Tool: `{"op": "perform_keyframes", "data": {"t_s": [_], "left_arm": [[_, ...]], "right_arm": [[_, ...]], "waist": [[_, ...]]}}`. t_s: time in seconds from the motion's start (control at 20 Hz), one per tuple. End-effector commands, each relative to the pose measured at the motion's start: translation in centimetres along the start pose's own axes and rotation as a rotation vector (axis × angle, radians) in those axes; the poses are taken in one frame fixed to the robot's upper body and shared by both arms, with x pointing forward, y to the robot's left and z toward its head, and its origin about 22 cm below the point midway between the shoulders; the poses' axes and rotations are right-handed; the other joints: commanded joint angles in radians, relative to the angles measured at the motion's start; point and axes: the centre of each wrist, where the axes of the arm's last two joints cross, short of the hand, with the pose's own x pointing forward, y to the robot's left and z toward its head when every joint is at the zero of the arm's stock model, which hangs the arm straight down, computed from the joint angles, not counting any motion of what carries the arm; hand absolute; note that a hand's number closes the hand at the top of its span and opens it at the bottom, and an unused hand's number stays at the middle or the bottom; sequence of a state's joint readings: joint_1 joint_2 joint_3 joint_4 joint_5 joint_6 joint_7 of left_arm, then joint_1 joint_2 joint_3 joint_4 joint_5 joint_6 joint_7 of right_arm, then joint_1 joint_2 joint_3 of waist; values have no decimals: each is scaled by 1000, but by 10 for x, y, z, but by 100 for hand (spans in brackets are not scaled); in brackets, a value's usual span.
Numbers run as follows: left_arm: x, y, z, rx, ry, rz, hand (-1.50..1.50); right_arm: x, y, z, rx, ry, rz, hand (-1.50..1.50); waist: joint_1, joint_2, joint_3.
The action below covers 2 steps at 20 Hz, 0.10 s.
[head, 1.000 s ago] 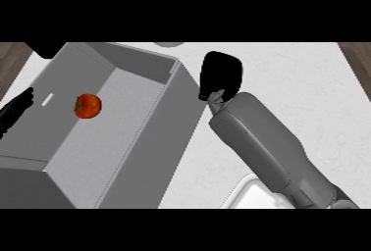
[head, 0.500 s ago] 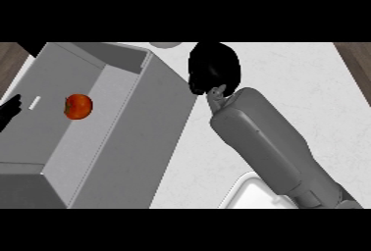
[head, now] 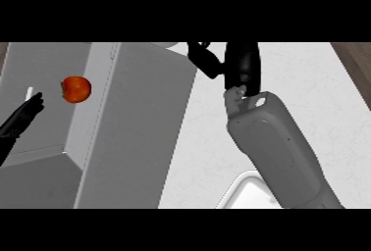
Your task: Pick the tomato from the tray and place it in the cardboard box
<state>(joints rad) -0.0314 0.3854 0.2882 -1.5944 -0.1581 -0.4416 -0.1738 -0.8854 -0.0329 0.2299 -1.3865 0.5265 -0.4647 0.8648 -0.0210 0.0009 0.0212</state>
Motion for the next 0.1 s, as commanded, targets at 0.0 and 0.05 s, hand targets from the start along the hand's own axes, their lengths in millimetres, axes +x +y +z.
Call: {"op": "perform_keyframes", "data": {"t_s": [0.0, 0.05], "left_arm": [[28, -54, -40, -30, -120, 118, 0], [28, -71, -50, -23, -110, 132, 0]], "right_arm": [[-21, -3, 6, -109, 20, -174, -150], [-33, 1, 11, -121, -3, -158, -150]], "waist": [[-2, 2, -19], [-7, 5, -20]]}}
